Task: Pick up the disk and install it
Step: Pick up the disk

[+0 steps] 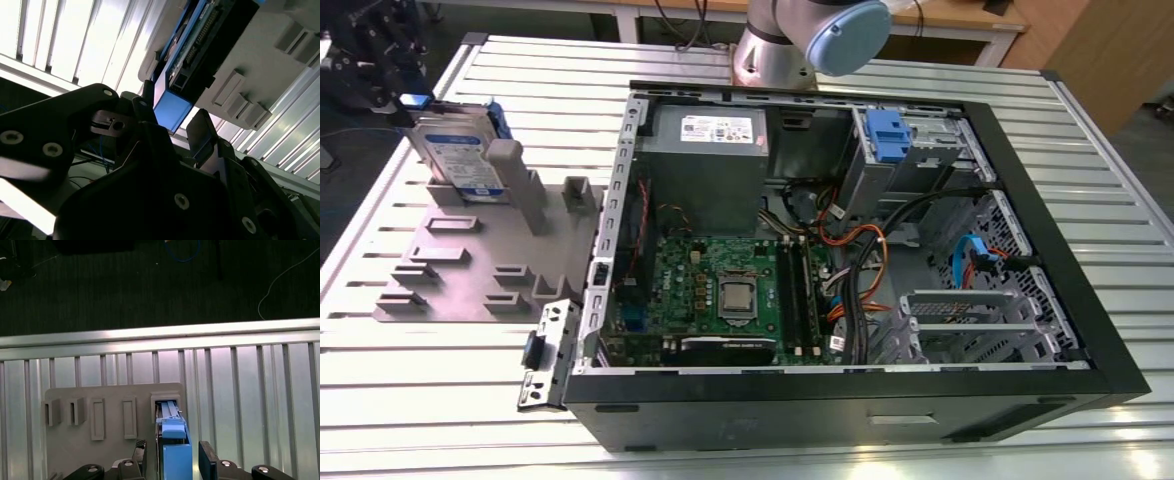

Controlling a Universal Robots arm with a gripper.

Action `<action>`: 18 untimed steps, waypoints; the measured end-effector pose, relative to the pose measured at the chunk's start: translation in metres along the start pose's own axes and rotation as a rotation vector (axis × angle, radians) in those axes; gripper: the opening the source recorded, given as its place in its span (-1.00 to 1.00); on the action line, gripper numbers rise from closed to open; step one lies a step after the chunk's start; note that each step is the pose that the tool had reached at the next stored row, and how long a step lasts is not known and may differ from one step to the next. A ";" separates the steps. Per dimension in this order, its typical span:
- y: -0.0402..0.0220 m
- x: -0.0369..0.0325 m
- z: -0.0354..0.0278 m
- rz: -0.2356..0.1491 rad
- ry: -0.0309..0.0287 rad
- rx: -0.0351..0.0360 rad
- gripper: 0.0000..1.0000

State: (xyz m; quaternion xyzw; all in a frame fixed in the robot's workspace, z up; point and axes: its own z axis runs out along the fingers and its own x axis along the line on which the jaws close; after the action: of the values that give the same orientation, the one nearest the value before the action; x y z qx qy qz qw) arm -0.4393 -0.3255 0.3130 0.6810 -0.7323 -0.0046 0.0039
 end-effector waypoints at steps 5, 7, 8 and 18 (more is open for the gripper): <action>0.0003 0.0000 0.0022 -0.040 0.0003 0.0000 0.06; 0.0007 0.0000 0.0045 -0.040 -0.0003 0.0016 0.06; 0.0011 0.0001 0.0063 -0.040 -0.0004 0.0034 0.06; 0.0048 0.0003 0.0139 -0.040 -0.0013 0.0193 0.06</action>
State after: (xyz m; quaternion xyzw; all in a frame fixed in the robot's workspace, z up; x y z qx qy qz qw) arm -0.4443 -0.3255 0.2992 0.6954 -0.7186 0.0020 -0.0032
